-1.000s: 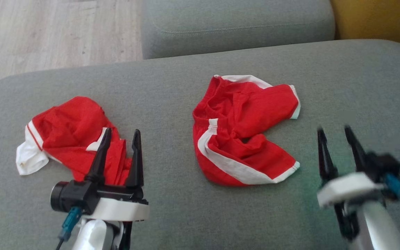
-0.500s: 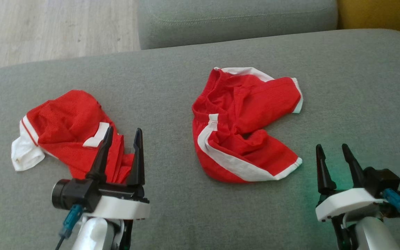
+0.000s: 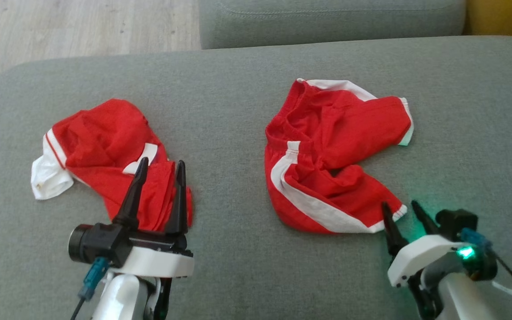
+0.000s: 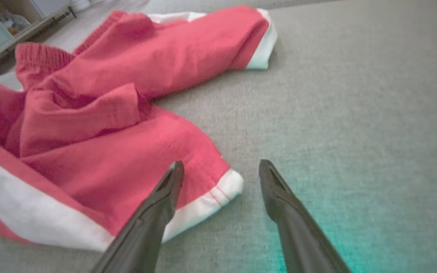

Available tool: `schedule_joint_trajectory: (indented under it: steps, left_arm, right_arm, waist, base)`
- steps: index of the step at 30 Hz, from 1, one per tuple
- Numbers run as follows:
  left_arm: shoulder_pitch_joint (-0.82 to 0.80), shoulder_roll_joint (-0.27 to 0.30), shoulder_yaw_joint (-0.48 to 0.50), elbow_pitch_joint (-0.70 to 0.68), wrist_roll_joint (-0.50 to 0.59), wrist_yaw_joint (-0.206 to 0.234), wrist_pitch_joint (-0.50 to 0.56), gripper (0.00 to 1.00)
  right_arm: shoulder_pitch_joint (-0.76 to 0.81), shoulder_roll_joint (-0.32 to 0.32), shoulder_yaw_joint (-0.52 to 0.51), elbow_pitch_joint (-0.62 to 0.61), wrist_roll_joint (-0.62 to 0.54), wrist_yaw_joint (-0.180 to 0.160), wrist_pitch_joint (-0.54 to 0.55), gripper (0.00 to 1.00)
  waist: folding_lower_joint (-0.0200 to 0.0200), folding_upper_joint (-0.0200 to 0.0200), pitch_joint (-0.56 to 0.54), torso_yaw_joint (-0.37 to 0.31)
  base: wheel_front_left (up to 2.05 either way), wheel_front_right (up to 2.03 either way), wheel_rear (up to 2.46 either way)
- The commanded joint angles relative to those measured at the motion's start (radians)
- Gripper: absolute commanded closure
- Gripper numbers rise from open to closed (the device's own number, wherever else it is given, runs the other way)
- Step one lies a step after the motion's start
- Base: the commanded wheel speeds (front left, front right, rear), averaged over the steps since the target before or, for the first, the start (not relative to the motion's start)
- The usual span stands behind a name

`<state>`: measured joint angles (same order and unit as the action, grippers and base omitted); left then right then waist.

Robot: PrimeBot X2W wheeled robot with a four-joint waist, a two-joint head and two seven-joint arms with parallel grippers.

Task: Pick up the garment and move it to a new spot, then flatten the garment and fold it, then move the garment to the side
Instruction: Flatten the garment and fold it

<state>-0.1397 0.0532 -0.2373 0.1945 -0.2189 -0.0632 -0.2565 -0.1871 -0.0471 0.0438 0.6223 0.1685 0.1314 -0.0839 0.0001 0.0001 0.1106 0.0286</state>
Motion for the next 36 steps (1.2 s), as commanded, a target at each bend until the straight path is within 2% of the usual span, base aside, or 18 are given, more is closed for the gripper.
schedule_joint_trajectory:
  steps: [1,4,5,6,7,8,15,25,29,36]
  left_arm:
    - [-0.050,0.002,0.027,-0.029,0.008,-0.004,-0.005,0.00]
    - [-0.051,0.001,0.028,-0.029,0.009,-0.005,-0.005,0.00]
    - [-0.050,0.001,0.028,-0.029,0.009,-0.005,-0.005,0.00]
    - [-0.049,0.001,0.029,-0.029,0.009,-0.004,-0.005,0.00]
    - [-0.048,0.001,0.030,-0.029,0.009,-0.004,-0.005,0.00]
    - [-0.046,0.001,0.032,-0.029,0.010,-0.003,-0.005,0.00]
    - [-0.042,0.001,0.040,-0.029,0.017,-0.004,-0.005,0.00]
    - [-0.042,0.001,0.032,-0.027,0.020,-0.009,-0.005,0.00]
    - [-0.047,0.000,0.024,-0.021,0.021,-0.012,-0.005,0.00]
    - [-0.076,0.012,-0.009,0.009,0.035,-0.028,0.001,0.00]
  right_arm:
    - [-0.033,-0.003,0.030,-0.020,-0.001,-0.001,-0.001,0.00]
    - [-0.038,-0.003,0.044,0.012,0.001,-0.001,0.020,0.00]
    - [-0.040,-0.003,0.045,0.021,0.002,-0.001,0.026,0.03]
    - [-0.042,-0.003,0.047,0.027,0.003,-0.001,0.029,0.41]
    - [-0.044,-0.003,0.048,0.032,0.004,-0.001,0.029,0.93]
    - [-0.047,-0.003,0.044,0.036,0.001,-0.001,0.027,1.00]
    - [-0.073,-0.003,-0.146,0.025,-0.089,-0.001,-0.031,1.00]
    - [-0.036,-0.003,-0.360,-0.042,-0.183,-0.001,-0.032,1.00]
    - [-0.039,-0.003,-0.369,-0.035,-0.184,-0.001,-0.039,1.00]
    - [-0.057,-0.003,-0.327,-0.014,-0.142,-0.001,-0.075,1.00]
  waist:
    - [-0.0001,-0.0001,0.002,0.004]
    - [-0.0001,-0.0001,0.001,0.010]
    - [-0.0001,-0.0001,0.001,0.012]
    - [-0.0001,-0.0001,0.000,0.012]
    - [-0.0001,-0.0001,-0.001,0.011]
    - [-0.0001,-0.0001,-0.003,0.010]
    - [-0.0001,-0.0001,-0.024,-0.031]
    - [-0.0001,-0.0001,-0.036,-0.095]
    - [-0.0001,-0.0001,-0.035,-0.104]
    - [-0.0001,-0.0001,-0.023,-0.124]
  base:
    - [0.00,0.00,0.00]
    - [0.00,0.00,0.00]
    - [0.00,0.00,0.00]
    - [0.00,0.00,0.00]
    - [0.00,0.00,0.00]
    - [0.00,0.00,0.00]
    - [0.00,0.00,0.00]
    - [0.00,0.00,0.00]
    - [0.00,0.00,0.00]
    - [0.00,0.00,0.00]
